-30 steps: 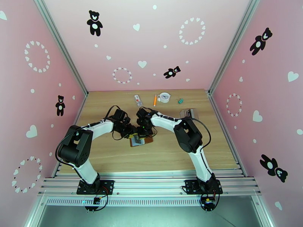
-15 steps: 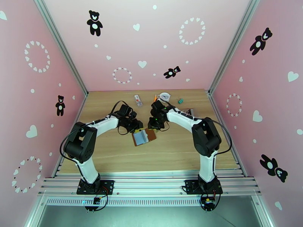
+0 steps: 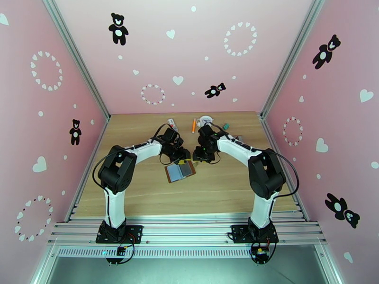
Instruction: Put the credit cards into the card holder
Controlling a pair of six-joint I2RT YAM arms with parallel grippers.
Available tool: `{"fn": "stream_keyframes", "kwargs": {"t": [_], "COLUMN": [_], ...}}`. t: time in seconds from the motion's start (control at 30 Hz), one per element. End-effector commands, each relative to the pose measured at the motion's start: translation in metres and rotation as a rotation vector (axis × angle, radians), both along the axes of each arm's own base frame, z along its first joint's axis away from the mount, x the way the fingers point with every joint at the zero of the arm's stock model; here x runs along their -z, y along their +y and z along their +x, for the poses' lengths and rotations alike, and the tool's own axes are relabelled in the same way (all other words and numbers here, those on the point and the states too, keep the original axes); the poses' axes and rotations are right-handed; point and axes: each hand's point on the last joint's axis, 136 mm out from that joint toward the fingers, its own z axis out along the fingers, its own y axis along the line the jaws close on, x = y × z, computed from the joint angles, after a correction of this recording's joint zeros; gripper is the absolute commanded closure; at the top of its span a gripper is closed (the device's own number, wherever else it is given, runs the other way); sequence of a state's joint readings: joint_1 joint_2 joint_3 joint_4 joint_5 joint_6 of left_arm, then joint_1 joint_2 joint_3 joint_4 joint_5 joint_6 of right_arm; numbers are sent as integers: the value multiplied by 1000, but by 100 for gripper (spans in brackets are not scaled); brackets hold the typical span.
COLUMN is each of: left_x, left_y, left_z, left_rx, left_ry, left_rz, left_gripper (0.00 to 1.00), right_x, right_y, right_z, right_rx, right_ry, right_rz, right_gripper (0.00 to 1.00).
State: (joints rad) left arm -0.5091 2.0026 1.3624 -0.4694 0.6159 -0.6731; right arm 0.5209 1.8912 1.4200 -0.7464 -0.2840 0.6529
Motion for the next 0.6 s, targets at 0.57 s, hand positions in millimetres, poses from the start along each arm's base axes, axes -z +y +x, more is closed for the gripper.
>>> {"fn": "stream_keyframes", "kwargs": {"t": [0.57], "left_x": [-5], "left_y": [96], "left_z": [-33], "left_rx": [-162], "left_ry": [-10], "left_rz": [178], "left_gripper": [59], "right_x": [38], "right_y": [10], "right_z": [-9], "right_rx": [-87], "right_ry": [99], "right_rz": [-70], "right_gripper": [89]}}
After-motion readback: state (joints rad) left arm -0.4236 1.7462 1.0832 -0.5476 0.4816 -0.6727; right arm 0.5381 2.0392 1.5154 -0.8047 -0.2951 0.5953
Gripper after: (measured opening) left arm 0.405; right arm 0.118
